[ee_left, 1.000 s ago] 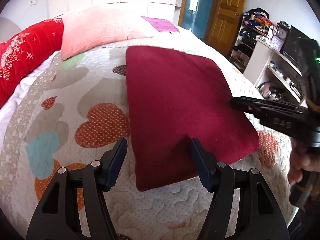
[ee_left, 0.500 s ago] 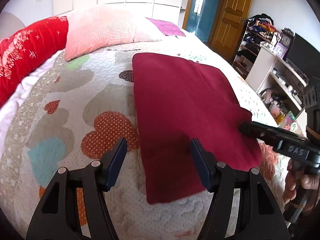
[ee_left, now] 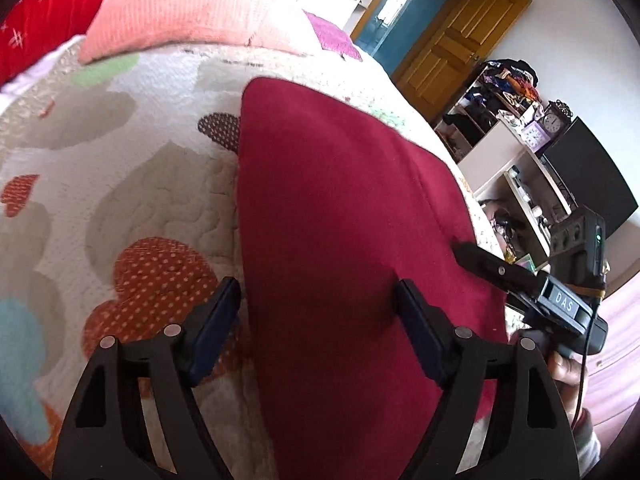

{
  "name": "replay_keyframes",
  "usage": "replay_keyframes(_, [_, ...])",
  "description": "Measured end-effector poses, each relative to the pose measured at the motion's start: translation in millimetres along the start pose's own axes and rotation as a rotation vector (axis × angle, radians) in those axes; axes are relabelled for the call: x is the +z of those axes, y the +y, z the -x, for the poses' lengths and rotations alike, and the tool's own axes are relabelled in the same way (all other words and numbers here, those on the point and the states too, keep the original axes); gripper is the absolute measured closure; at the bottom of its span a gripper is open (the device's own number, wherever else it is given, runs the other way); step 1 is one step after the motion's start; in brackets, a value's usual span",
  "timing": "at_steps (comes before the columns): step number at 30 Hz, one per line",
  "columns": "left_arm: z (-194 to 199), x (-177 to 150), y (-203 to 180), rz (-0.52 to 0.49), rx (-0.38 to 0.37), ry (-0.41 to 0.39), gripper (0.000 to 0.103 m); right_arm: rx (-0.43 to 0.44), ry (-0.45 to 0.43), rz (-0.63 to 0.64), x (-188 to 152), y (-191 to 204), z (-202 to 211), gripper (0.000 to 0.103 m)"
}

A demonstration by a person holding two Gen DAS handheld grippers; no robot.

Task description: Fold small clothes

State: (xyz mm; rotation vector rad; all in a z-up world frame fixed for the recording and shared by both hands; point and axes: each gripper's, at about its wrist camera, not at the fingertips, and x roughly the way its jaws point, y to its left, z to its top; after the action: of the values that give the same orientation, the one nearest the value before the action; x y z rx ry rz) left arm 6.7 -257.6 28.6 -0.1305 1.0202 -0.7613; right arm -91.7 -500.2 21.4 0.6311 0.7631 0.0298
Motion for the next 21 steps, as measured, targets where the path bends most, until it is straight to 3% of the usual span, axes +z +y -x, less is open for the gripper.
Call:
replay_keyframes(5, [-7.9,1.7,-1.2,0.019,-0.031,0.035,0.021,0.033,-0.021,-0.025,6.2,-0.9,-15.7,0.015])
replay_keyframes(7, [-7.8,3.9,-2.0,0.028,-0.034,0.046,0.026,0.039,-0.015,-0.013,7.0,4.8,-18.8,0.015])
replay_keyframes(8, [-6.7,3.8,-2.9,0.030,-0.031,0.047,0.028,0.033,-0.007,0.006,6.7,8.6,-20.3,0.020])
replay_keyframes(9, [-5.2,3.4,-4.3,0.025,-0.022,0.044,0.031,0.030,-0.004,0.020,6.4,11.6,-20.7,0.035])
replay_keyframes(15, [14.5,-3.1,-12.6,-0.004,0.015,0.012,0.048,-0.012,-0.062,0.046,3.3,26.3,-4.7,0.067])
replay_keyframes(17, [27.5,-7.5,-17.6,-0.024,0.026,-0.006,0.051,-0.020,-0.077,0.063,2.7,34.6,5.3,0.075])
replay_keyframes(21, [59.3,-21.4,-19.5,-0.042,0.026,-0.038,0.051,-0.013,-0.078,0.104,-3.1,57.4,25.7,0.076])
